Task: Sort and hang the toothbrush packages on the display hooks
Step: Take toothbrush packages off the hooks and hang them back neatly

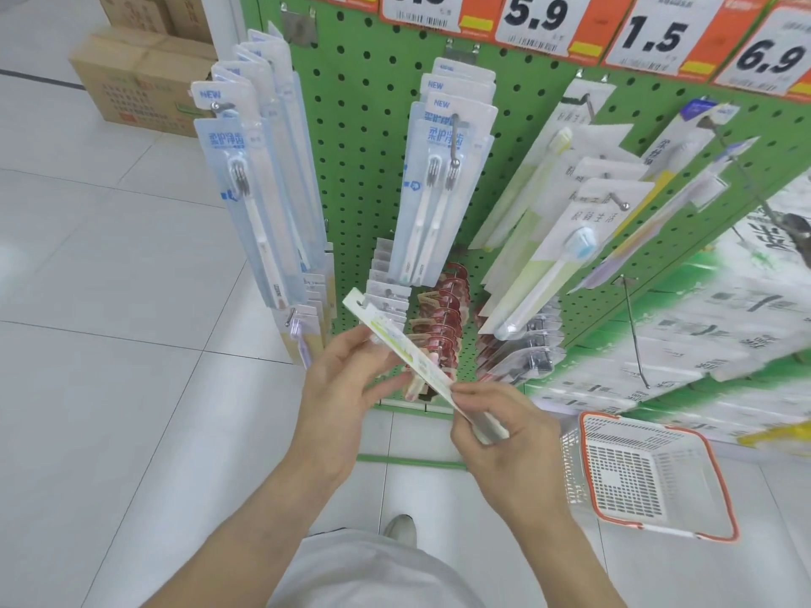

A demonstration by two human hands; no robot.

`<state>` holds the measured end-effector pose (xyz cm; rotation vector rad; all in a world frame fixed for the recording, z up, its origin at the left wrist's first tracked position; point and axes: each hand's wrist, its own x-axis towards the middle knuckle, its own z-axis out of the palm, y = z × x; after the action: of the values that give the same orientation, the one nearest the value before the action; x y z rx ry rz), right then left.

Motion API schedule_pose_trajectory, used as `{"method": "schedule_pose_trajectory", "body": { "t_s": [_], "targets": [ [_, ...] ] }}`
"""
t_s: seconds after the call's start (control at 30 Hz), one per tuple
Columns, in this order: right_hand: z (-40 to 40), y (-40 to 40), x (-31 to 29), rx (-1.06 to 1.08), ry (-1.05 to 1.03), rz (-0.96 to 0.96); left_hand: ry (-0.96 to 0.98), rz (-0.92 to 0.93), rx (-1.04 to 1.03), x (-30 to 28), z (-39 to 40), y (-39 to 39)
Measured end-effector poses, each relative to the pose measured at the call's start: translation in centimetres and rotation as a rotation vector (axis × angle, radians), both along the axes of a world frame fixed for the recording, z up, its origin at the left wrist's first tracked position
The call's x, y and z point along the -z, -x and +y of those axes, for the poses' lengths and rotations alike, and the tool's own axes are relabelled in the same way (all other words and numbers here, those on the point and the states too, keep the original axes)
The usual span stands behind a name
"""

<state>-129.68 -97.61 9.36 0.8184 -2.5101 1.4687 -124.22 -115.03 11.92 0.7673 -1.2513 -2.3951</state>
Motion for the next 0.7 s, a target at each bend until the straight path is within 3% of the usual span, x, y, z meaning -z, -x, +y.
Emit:
{"method": "schedule_pose_trajectory", "body": {
  "t_s": [0.07, 0.13, 0.33, 0.5, 0.7],
  "targets": [
    [-0.2, -0.2, 0.1, -0.010, -0.047, 0.193, 0.048, 0.039, 0.018, -0.2, 0.5, 0.1],
    [-0.3, -0.5, 0.0, -0.053, -0.051, 0.244, 0.081, 0.041, -0.018, -0.4, 0.5, 0.2],
    [0.0, -0.3, -1.6, -0.085, -0.029, -0.246, 0.122, 0.009, 0.000, 0.4, -0.3, 0.2],
    [0.3, 0.8, -2.2, -0.107, -0.200, -0.332, 0.122, -0.040, 0.000, 0.6, -0.7, 0.2],
    [-0.2, 1.6, -2.5, -0.142, -0.075, -0.610, 0.146, -0.040, -0.007, 0.2, -1.3, -0.1]
  ]
}}
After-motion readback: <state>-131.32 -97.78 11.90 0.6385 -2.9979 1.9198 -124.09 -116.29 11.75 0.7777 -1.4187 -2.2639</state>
